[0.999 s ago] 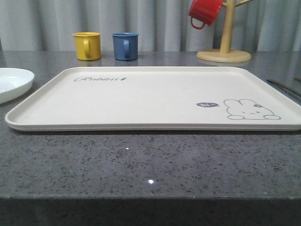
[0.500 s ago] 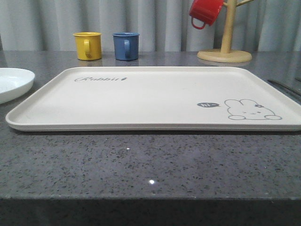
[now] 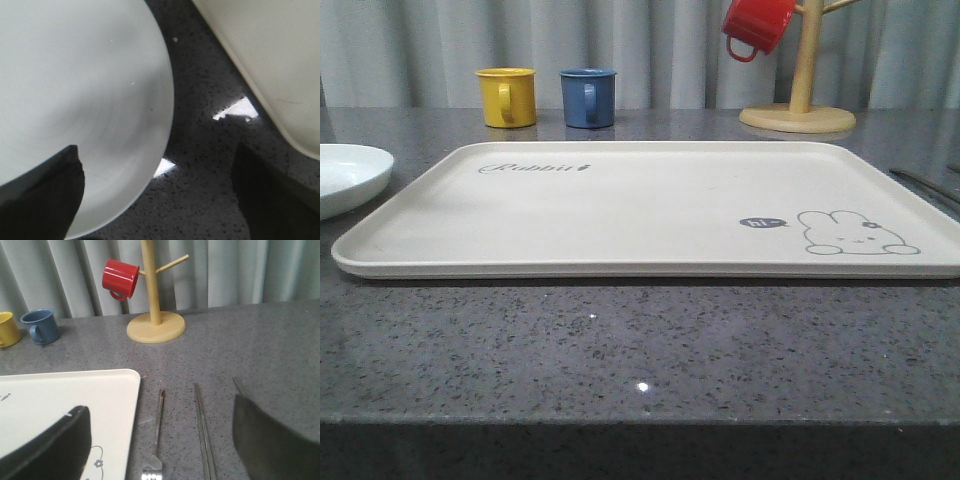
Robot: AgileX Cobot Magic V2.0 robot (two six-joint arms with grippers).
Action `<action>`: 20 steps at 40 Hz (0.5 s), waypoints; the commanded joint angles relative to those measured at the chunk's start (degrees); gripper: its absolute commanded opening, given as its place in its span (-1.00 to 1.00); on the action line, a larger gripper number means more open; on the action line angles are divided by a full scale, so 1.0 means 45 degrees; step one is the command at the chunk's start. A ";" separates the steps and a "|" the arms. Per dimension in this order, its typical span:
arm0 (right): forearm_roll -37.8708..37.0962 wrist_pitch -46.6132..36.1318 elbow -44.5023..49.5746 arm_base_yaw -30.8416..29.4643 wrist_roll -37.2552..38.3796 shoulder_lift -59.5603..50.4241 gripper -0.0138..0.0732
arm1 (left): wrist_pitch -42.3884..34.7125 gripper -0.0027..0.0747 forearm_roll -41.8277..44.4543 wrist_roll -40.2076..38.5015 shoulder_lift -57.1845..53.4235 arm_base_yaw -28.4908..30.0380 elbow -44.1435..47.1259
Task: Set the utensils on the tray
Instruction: 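Grasp the rim of the white plate with the left gripper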
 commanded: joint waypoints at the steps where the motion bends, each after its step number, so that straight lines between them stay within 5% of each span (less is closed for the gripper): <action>1: -0.0054 -0.0977 -0.0434 -0.0059 -0.0090 0.0152 0.70 | -0.0210 0.46 0.0069 0.0018 0.0136 -0.0113 -0.0530; 9: -0.0054 -0.0977 -0.0434 -0.0059 -0.0090 0.0152 0.70 | -0.0071 -0.04 0.0069 0.0018 0.0667 -0.0113 -0.0530; 18: -0.0054 -0.0977 -0.0434 -0.0059 -0.0090 0.0152 0.70 | -0.0034 -0.96 0.0069 0.0018 0.0689 -0.0113 -0.0530; 20: -0.0054 -0.0977 -0.0434 -0.0059 -0.0090 0.0152 0.70 | -0.0034 -0.98 0.0069 0.0018 0.0689 -0.0113 -0.0530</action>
